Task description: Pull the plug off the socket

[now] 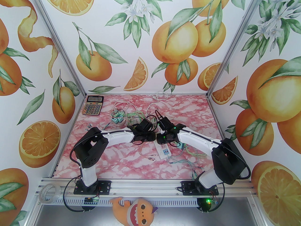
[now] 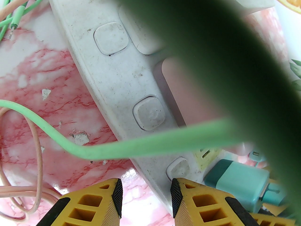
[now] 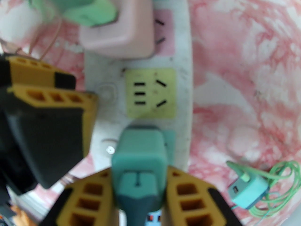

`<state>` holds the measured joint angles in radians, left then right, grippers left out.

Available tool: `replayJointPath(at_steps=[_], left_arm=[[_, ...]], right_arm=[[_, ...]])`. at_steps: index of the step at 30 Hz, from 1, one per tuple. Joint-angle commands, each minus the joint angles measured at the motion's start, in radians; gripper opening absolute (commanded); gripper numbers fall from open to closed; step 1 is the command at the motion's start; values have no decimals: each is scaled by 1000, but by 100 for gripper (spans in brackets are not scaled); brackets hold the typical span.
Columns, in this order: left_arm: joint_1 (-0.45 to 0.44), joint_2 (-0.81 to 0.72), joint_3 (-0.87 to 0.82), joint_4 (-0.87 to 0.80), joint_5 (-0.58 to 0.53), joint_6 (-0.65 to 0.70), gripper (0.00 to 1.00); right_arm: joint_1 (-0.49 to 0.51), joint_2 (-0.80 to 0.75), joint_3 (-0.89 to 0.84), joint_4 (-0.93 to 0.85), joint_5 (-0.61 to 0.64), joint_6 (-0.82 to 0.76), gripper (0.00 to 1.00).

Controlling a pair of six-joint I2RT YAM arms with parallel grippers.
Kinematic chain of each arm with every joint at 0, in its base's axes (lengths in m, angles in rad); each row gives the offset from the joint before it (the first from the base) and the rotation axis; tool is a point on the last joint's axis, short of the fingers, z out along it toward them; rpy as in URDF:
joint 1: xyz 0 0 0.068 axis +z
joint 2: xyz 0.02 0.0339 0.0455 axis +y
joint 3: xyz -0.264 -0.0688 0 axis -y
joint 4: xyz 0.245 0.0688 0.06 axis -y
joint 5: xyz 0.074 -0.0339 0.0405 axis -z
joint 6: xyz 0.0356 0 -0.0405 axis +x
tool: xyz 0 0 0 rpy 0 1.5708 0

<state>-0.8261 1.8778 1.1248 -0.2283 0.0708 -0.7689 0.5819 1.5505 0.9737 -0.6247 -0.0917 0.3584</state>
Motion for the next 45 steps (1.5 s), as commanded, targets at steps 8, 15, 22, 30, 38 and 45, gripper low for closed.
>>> replayJointPath(at_steps=[8,15,22,30,38,45], left_arm=[[-9,19,-3,-112,-33,31,40],[-8,26,-4,-121,-37,34,40],[-8,26,-6,-129,-42,36,40],[-8,10,-5,-136,-40,39,40],[-9,-46,23,-160,-42,61,41],[-21,-141,72,-201,-34,86,48]], right_arm=[[-48,-83,17,19,-21,17,17],[73,-73,33,-26,101,-27,17],[125,-75,42,-59,164,-39,18],[93,-161,56,-88,181,-15,18],[-43,-293,48,-101,159,36,19],[-140,-349,40,-119,275,86,21]])
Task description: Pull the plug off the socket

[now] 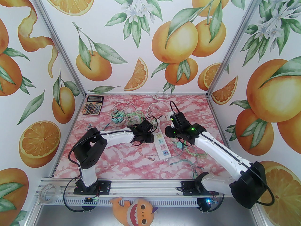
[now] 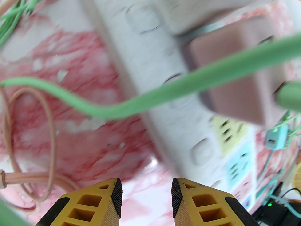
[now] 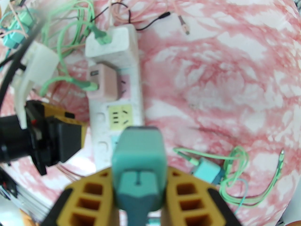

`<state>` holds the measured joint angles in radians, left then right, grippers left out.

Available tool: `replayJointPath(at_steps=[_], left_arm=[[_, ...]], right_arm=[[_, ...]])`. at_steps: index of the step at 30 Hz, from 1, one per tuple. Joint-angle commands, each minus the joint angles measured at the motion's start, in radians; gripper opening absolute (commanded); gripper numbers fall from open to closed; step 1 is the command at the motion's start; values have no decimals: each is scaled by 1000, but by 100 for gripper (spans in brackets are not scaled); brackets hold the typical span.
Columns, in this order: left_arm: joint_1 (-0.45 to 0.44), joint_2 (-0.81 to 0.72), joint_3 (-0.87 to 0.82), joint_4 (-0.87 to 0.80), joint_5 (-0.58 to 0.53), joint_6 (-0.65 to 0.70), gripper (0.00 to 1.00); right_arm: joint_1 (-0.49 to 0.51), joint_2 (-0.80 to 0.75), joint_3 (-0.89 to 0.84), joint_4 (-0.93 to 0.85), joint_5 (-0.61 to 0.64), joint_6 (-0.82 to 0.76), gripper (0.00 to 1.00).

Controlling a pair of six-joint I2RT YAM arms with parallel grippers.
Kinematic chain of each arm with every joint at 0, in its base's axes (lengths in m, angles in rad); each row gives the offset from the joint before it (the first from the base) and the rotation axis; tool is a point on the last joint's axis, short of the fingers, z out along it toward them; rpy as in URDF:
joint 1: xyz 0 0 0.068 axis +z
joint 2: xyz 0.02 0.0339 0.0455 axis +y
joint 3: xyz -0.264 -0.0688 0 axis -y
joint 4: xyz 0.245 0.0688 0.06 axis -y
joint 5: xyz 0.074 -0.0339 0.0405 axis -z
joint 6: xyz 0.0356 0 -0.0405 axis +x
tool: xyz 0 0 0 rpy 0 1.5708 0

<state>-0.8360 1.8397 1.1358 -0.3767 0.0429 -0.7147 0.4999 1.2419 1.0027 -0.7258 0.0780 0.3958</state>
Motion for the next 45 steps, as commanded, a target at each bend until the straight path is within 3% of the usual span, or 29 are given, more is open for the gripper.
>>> replayJointPath(at_steps=[1,12,16,27,35,37,39,45], left_arm=[[-14,-116,66,-61,-6,36,49],[-23,-252,92,-153,-56,70,67],[-20,-303,95,-181,-95,72,73],[-19,-389,69,-235,-158,69,76],[-19,-413,39,-228,-163,56,77],[-19,-406,47,-236,-168,60,77],[-18,-397,61,-248,-176,70,78],[-19,-380,88,-261,-181,94,79]], right_arm=[[-79,-38,10,-15,110,55,21],[-326,48,-24,88,10,92,22],[-443,125,-40,154,-84,132,22],[-633,312,-43,325,-304,207,27],[-685,391,-38,374,-378,229,31],[-686,398,-35,359,-363,241,36],[-687,397,-36,346,-350,249,57],[-687,340,-50,292,-294,246,71]])
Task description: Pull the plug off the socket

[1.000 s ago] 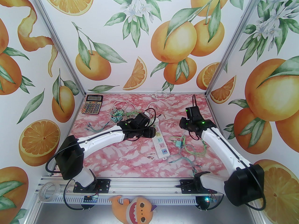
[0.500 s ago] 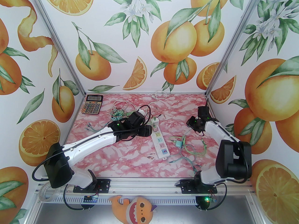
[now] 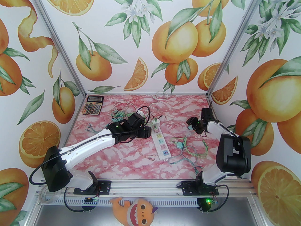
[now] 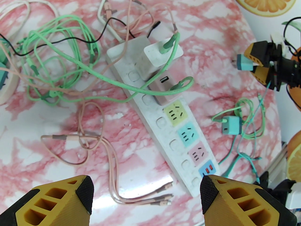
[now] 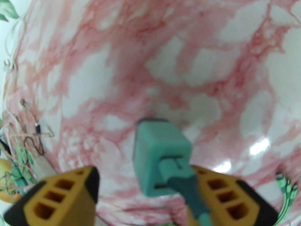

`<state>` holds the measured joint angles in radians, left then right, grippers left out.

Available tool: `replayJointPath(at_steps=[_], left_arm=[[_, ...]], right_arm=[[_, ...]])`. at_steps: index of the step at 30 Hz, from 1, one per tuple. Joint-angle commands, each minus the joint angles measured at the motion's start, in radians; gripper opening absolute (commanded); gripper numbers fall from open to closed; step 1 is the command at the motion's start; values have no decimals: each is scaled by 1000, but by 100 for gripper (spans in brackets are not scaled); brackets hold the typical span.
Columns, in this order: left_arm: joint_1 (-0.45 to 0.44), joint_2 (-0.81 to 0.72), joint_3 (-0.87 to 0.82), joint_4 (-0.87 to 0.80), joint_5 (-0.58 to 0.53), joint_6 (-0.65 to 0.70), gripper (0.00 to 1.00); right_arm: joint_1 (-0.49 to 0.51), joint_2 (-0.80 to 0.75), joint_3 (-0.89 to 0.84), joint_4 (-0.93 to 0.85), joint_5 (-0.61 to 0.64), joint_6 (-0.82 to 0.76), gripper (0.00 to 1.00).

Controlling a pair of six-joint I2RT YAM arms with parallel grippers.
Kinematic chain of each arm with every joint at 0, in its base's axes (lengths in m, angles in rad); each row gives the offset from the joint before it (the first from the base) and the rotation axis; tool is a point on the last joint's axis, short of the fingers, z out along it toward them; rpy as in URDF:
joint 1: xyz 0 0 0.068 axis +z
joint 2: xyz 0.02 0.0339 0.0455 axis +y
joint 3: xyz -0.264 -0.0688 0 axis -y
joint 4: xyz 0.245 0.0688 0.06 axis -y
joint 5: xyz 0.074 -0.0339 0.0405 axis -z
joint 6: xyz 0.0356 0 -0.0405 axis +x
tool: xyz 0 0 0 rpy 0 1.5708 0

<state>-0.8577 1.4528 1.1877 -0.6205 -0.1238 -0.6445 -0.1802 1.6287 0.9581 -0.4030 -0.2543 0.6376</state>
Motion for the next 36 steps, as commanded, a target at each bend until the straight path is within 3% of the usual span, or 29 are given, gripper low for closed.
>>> replayJointPath(at_steps=[1,5,6,9,16,22,36], left_arm=[[3,9,39,-21,-16,28,80],[3,18,54,-31,-25,56,86],[3,20,57,-32,-25,61,89],[5,23,60,-28,-16,81,100],[8,61,77,-9,33,103,100],[2,137,129,-19,108,62,93],[-73,446,374,-116,-54,-139,70]], right_arm=[[-7,-63,-7,-45,52,0,75],[-5,-167,-17,-115,112,-23,86],[-4,-203,-22,-135,132,-29,99],[12,-317,-43,-182,172,-52,100],[139,-519,-50,-301,211,-75,100],[226,-632,-86,-328,159,-47,100],[382,-693,-240,-217,95,-27,100]])
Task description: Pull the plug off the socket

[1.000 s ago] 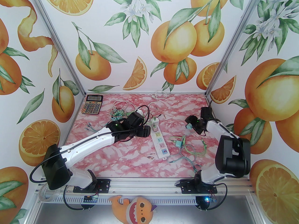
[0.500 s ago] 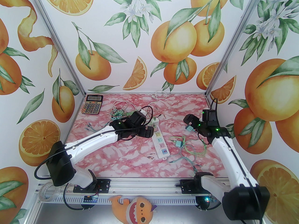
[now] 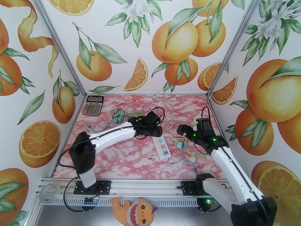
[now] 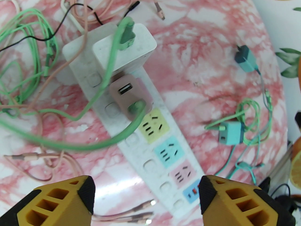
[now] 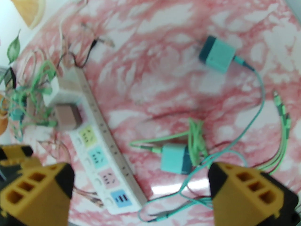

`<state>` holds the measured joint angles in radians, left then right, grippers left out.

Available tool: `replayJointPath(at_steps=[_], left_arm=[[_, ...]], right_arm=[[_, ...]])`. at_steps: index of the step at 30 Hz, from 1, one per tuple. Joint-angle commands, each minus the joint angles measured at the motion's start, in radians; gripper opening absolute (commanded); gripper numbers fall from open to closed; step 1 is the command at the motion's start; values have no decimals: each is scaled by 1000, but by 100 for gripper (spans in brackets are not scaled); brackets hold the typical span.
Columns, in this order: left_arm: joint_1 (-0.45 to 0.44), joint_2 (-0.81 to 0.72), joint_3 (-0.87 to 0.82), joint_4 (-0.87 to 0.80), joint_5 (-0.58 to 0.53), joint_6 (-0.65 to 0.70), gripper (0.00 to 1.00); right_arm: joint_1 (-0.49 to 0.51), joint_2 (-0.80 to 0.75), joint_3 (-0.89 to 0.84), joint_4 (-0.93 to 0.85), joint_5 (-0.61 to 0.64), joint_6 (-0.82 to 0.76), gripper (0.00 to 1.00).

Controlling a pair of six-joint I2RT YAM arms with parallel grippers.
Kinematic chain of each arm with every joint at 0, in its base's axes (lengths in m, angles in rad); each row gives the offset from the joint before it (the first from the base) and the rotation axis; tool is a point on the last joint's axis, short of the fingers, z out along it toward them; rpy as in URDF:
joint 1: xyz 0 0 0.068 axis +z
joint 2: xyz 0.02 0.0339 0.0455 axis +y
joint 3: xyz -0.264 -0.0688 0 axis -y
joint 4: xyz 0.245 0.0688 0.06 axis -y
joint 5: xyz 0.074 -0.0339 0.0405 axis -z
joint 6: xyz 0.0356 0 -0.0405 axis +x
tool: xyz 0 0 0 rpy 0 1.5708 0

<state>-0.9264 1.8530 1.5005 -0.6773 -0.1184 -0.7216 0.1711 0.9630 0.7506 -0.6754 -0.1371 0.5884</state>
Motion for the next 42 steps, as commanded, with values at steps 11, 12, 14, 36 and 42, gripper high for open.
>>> replayJointPath(at_steps=[11,12,14,36,42], left_arm=[[24,268,282,-150,-107,-113,55],[28,280,290,-149,-97,-114,55],[32,308,317,-148,-98,-102,54],[66,322,306,-226,-104,82,28],[67,325,308,-229,-82,72,28]], right_arm=[[92,-27,-92,139,-35,35,100],[96,-26,-92,132,-29,34,100],[98,-30,-101,137,-37,32,100],[106,272,-137,555,-351,100,53],[122,425,-140,698,-393,155,38]])
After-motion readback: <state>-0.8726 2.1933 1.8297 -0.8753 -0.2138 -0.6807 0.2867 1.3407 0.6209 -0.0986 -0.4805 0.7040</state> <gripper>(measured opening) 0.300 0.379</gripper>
